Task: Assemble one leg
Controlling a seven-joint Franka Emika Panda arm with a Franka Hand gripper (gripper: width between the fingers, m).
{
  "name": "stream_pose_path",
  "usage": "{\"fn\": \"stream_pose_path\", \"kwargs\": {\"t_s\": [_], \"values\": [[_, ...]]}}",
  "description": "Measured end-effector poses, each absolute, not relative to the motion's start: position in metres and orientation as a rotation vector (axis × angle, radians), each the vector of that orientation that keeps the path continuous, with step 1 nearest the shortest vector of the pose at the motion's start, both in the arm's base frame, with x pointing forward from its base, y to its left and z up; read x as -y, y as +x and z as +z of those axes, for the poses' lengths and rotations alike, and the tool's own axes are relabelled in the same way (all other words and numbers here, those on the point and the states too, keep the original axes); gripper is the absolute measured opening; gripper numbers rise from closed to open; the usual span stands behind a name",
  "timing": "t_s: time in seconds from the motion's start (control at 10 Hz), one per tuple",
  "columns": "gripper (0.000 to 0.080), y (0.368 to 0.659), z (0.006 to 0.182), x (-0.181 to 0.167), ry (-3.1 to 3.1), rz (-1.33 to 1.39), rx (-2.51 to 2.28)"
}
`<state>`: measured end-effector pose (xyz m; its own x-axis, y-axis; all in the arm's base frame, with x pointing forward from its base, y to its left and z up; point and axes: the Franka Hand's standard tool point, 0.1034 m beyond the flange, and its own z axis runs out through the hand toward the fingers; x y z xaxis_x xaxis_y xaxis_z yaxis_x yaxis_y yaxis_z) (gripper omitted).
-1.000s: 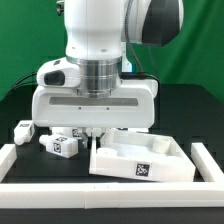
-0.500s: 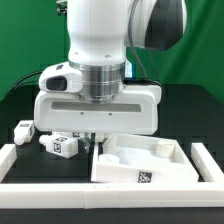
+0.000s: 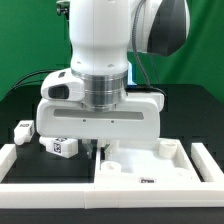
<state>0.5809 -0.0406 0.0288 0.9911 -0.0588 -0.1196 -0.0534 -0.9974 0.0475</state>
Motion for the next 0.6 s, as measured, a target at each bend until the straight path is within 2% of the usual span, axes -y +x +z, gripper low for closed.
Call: {"fn": "stream_pose_path", "kwargs": {"t_s": [0.3, 0.6], "values": [[0.0055, 0.581, 0.021, 0.021, 3.097, -0.192, 0.093], [0.0055, 0.582, 0.018, 0.02, 3.084, -0.212, 0.063]]}}
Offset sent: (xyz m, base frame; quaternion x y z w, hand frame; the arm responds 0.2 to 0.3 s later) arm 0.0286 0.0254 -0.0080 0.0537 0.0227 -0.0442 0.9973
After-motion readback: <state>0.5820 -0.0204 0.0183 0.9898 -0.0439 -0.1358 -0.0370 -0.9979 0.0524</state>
